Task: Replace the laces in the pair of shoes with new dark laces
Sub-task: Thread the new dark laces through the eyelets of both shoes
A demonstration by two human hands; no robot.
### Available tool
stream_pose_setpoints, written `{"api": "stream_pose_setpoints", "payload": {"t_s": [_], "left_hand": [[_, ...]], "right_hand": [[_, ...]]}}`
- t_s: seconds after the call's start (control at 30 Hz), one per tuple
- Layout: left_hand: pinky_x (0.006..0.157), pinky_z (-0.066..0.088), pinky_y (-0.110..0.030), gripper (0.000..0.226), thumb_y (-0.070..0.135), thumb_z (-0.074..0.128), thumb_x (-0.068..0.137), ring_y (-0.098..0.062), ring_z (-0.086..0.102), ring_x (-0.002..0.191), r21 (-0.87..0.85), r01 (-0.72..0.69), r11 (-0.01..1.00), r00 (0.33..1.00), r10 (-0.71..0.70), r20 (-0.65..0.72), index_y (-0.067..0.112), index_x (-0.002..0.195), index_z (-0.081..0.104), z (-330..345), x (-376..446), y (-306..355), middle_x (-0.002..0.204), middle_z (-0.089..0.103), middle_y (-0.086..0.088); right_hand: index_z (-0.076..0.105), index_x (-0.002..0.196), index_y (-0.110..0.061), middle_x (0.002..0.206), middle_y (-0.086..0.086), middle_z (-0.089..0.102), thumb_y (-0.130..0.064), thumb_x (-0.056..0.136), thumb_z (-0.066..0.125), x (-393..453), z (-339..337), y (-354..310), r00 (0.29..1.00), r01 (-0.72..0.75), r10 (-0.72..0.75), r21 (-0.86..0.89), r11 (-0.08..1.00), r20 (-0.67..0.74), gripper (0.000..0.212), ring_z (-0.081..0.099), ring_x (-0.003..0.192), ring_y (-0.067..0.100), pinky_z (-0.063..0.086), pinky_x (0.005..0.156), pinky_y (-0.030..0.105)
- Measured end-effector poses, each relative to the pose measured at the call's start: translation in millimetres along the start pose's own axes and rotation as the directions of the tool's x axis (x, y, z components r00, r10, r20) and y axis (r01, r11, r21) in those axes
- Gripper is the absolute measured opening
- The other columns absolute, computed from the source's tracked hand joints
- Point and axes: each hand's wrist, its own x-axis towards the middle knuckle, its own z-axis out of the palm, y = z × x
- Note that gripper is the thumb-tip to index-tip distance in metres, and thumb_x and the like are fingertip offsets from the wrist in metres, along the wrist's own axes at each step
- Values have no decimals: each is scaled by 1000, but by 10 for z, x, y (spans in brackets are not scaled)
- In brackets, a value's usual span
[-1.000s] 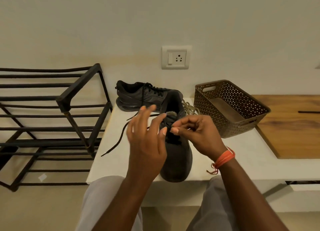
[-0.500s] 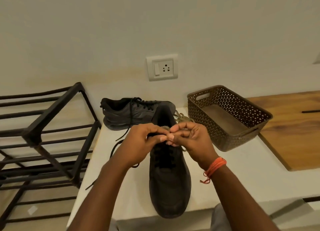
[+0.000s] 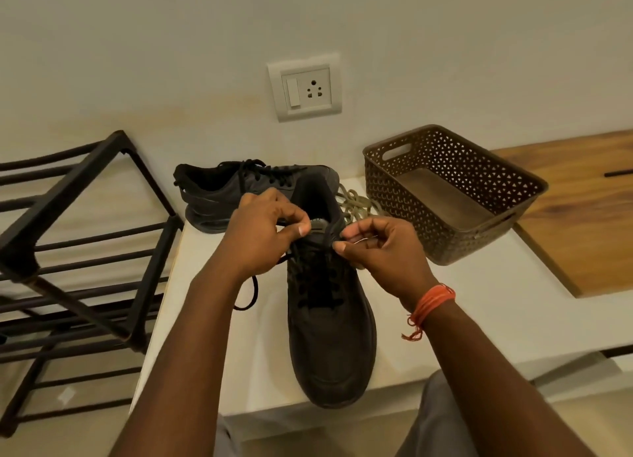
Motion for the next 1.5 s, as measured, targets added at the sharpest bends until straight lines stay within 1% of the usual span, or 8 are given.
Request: {"api": "stream_pose_setpoints", "payload": {"t_s": [0.13, 0.27, 0.43, 0.73, 1.07, 1.23, 1.33, 1.5], "left_hand": [[98, 31, -40, 9, 32, 63, 91, -22, 36, 119, 90, 31, 995, 999, -35, 42, 40, 87, 65, 32, 35, 96, 111, 50, 11], [102, 34, -51, 19, 31, 65, 89, -21, 36, 119, -109, 60, 992, 997, -55, 52, 47, 80, 61, 105, -20, 98, 106, 46, 12], [97, 29, -38, 12, 31, 63, 90, -16, 31, 116, 39, 84, 996, 996, -84, 5, 36, 100, 68, 142, -22, 109, 108, 42, 13], [90, 28, -34, 8, 31, 65, 89, -13, 34, 106, -81, 11, 997, 994, -19, -105, 36, 93, 69, 256, -100, 104, 99, 45, 13], [82, 30, -36, 9, 18, 63, 83, -21, 41, 105, 382, -228, 895, 901, 343, -266, 20, 86, 71, 327, -151, 107, 99, 56, -2], [79, 28, -33, 17, 35, 59, 87, -12, 41, 97, 50, -150, 987, 934, 158, -322, 25, 93, 71, 400, -164, -48, 94, 50, 6], [87, 36, -37, 12, 39, 64, 86, -9, 41, 103, -94, -103, 990, 948, 69, -310, 33, 95, 69, 425, -189, -86, 103, 53, 9], [102, 29, -39, 62, 73, 50, 72, -13, 43, 122, -56, 63, 996, 937, -78, -341, 35, 121, 58, 401, -438, -35, 129, 51, 9]], "right_hand": [[68, 89, -14, 84, 6, 67, -26, 70, 85, -19, 45, -22, 999, -5, 2, -83, 997, -44, 28, 67, 77, 25, 60, 70, 32], [68, 90, -13, 82, 1, 67, -34, 61, 89, -64, 86, -55, 994, 0, -10, -91, 996, -110, 42, 62, 73, 12, 56, 65, 19], [68, 90, -14, 81, -1, 64, -39, 61, 89, -106, 202, -92, 975, -1, -33, -155, 988, -218, 43, 60, 73, 10, 54, 66, 20], [75, 97, -12, 83, 0, 71, -30, 73, 82, -127, 254, -144, 962, 14, -68, -204, 979, -263, 31, 67, 74, 10, 60, 74, 29], [76, 88, -17, 75, -4, 72, -19, 77, 73, -158, 240, -172, 987, 38, -59, -142, 989, -150, 12, 68, 68, 7, 58, 68, 23], [75, 96, -11, 86, 2, 75, -14, 82, 74, -101, 174, -95, 998, 15, -12, 61, 998, -59, 14, 71, 80, 8, 57, 75, 23], [75, 91, -9, 82, 0, 73, -11, 86, 70, -42, 172, -65, 997, -2, 8, 74, 997, -82, 8, 66, 72, 0, 51, 68, 15], [66, 92, -7, 85, 2, 64, -14, 93, 60, 3, 363, -54, 978, 2, 4, 25, 1000, -209, 8, 60, 78, 10, 49, 68, 18]]}}
